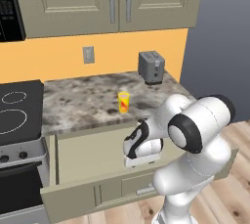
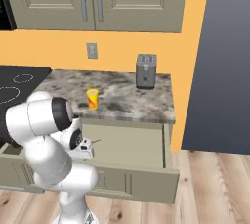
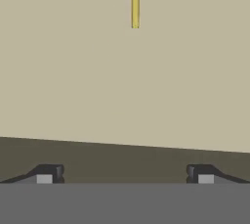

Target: Pick up the straw from the left drawer and put it inside the smoothie cup.

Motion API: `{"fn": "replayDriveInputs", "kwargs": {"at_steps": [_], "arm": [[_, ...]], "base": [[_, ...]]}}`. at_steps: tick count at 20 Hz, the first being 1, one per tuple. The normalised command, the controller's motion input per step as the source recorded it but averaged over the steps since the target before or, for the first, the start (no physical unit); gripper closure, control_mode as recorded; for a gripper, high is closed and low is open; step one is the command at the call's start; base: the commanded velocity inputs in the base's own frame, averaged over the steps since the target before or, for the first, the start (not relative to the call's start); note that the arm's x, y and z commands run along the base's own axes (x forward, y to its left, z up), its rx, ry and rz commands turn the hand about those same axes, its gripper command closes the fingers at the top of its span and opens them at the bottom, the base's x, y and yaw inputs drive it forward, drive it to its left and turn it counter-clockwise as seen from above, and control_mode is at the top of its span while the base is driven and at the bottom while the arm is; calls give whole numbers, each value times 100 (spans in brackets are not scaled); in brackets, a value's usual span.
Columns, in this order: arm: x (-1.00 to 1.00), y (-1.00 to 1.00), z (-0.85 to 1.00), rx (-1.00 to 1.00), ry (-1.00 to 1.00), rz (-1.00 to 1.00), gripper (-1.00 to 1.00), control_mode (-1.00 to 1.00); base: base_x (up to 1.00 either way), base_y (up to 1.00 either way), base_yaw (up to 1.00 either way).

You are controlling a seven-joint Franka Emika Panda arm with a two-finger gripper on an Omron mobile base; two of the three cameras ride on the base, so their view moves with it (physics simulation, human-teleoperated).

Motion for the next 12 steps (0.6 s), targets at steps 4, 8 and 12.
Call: {"fn": "replayDriveInputs", "kwargs": {"at_steps": [4,8,12], "arm": [[28,0,27,4,0,0,-100,-100],[40,0,9,1,0,0,-100,-100],[39,0,0,0,0,0,-100,-100]], "base": [[0,0,0],[0,0,0],[0,0,0]]}}
